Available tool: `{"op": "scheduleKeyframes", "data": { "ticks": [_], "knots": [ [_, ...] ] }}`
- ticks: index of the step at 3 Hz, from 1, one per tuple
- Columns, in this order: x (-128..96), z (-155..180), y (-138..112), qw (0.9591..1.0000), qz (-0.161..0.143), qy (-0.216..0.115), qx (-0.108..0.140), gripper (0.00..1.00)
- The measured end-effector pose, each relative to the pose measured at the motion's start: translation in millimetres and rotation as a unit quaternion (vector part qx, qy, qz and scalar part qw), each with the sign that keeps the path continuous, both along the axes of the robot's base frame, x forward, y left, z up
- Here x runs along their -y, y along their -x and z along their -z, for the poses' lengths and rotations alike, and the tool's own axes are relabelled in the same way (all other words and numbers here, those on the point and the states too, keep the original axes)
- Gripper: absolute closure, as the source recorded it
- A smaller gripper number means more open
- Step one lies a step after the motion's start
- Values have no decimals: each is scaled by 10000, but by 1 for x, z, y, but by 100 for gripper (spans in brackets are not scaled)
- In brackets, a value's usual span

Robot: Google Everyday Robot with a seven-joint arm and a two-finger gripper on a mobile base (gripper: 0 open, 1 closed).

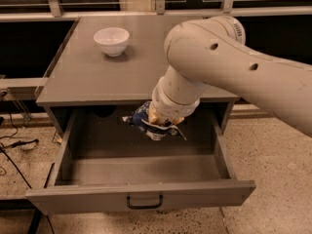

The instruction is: Pick blue chip bag from top drawer and place on counter

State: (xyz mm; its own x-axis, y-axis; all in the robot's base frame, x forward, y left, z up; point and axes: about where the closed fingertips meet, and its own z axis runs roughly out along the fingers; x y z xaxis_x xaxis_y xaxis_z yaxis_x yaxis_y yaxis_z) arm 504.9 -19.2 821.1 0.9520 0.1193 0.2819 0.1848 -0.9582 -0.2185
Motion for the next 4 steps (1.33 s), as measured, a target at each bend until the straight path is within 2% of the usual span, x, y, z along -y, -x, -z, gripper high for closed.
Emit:
{"op": "scheduleKeyframes", "data": {
  "ticks": [1,2,3,4],
  "knots": [
    [0,0,0,10000,0,0,0,100],
    [-2,-5,-2,9999,33,-45,-132,100],
    [-4,-30,-8,9989,204,-88,-421,100],
    [2,-91,-23,9976,457,64,-511,100]
  ]
}}
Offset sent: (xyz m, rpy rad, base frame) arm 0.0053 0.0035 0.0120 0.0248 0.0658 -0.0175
